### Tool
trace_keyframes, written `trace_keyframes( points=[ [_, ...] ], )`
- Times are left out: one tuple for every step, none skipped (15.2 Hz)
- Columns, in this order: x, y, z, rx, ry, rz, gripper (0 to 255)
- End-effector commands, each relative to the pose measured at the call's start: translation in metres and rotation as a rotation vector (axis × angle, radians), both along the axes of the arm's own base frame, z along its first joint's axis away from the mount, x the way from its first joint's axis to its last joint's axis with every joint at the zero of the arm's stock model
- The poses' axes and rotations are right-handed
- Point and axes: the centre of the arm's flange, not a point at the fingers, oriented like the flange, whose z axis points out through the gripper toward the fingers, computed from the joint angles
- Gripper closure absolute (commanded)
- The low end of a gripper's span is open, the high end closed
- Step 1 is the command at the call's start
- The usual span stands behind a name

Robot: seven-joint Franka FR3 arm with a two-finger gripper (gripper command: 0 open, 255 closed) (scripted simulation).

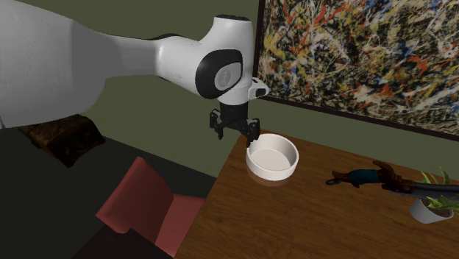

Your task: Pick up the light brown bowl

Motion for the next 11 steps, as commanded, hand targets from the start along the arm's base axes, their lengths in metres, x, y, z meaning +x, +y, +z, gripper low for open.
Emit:
trace_keyframes(
  points=[
    [0.019, -0.013, -0.013, 0.003, 0.004, -0.002, 0],
    [0.030, -0.020, -0.019, 0.005, 0.006, -0.004, 0],
    [0.041, -0.026, -0.024, 0.006, 0.008, -0.005, 0],
    [0.051, -0.032, -0.030, 0.008, 0.010, -0.006, 0],
    [0.056, -0.035, -0.032, 0.009, 0.011, -0.007, 0],
    [0.056, -0.035, -0.038, 0.009, 0.011, -0.007, 0],
    [0.056, -0.035, -0.043, 0.009, 0.011, -0.007, 0],
    [0.056, -0.035, -0.048, 0.009, 0.011, -0.007, 0],
    [0.056, -0.035, -0.053, 0.009, 0.011, -0.007, 0],
    [0.056, -0.035, -0.059, 0.009, 0.011, -0.007, 0],
    [0.056, -0.035, -0.064, 0.009, 0.011, -0.007, 0]
  ],
)
